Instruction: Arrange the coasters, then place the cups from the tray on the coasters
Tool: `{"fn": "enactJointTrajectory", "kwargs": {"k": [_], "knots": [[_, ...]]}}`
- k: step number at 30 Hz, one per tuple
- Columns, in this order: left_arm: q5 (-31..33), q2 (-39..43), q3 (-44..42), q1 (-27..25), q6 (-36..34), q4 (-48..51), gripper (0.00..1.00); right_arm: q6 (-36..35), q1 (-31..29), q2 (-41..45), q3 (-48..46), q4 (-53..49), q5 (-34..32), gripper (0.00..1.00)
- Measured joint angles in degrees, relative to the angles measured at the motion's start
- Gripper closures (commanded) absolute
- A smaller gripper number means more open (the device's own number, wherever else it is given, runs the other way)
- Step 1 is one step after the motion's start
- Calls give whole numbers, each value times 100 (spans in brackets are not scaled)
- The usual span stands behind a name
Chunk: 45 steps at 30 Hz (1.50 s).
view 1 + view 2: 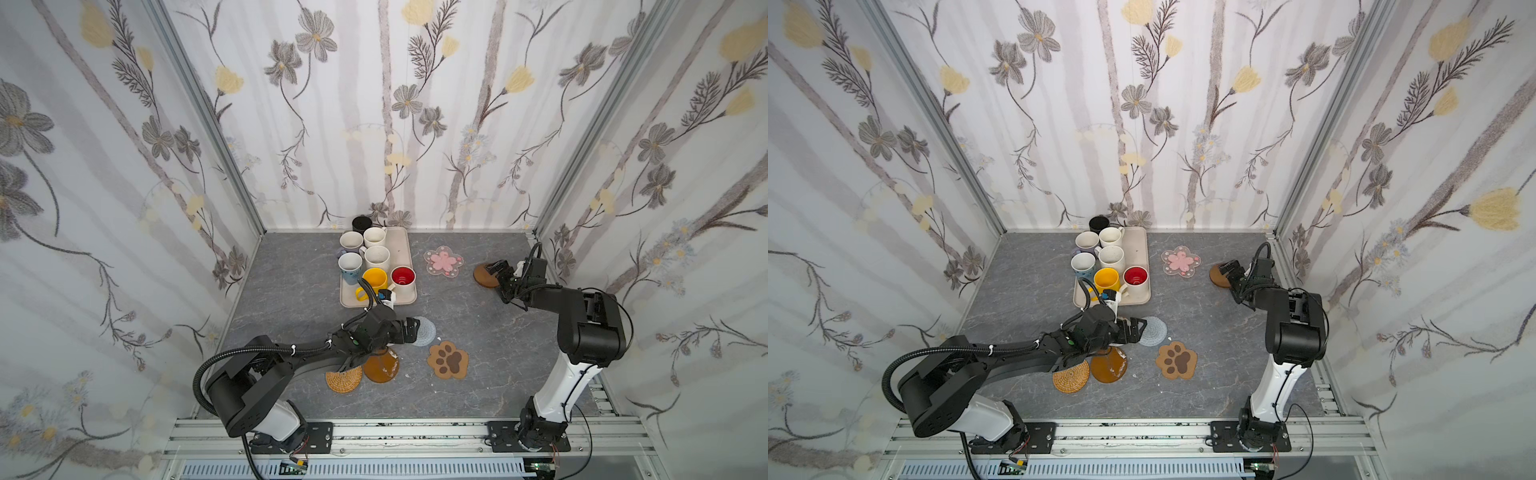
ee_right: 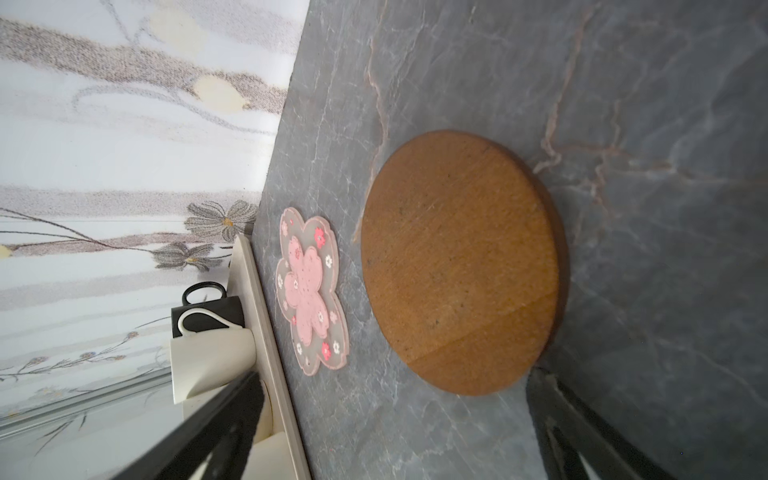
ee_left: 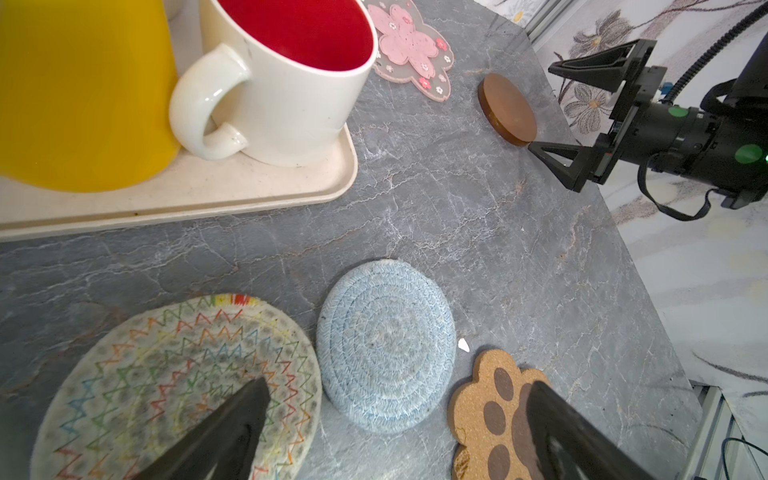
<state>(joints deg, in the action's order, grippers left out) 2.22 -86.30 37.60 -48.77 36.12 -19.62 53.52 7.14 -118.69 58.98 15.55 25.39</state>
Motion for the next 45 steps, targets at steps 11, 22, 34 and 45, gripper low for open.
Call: {"fn": "enactJointTrajectory", "kwargs": {"k": [11, 22, 34, 45], "knots": [[-103, -282, 208, -4, -295, -4, 6, 61, -240, -507, 973, -514, -155, 0], [-267, -238, 227, -85, -472, 195, 8, 195, -350, -680, 1051, -498, -22, 0], [-234, 35, 125, -299, -638, 640, 24, 407, -450, -914, 1471, -468, 52, 0], [-238, 28, 343, -1259, -863, 1303, 16, -205, -557, 673, 354, -527, 61, 0]]}}
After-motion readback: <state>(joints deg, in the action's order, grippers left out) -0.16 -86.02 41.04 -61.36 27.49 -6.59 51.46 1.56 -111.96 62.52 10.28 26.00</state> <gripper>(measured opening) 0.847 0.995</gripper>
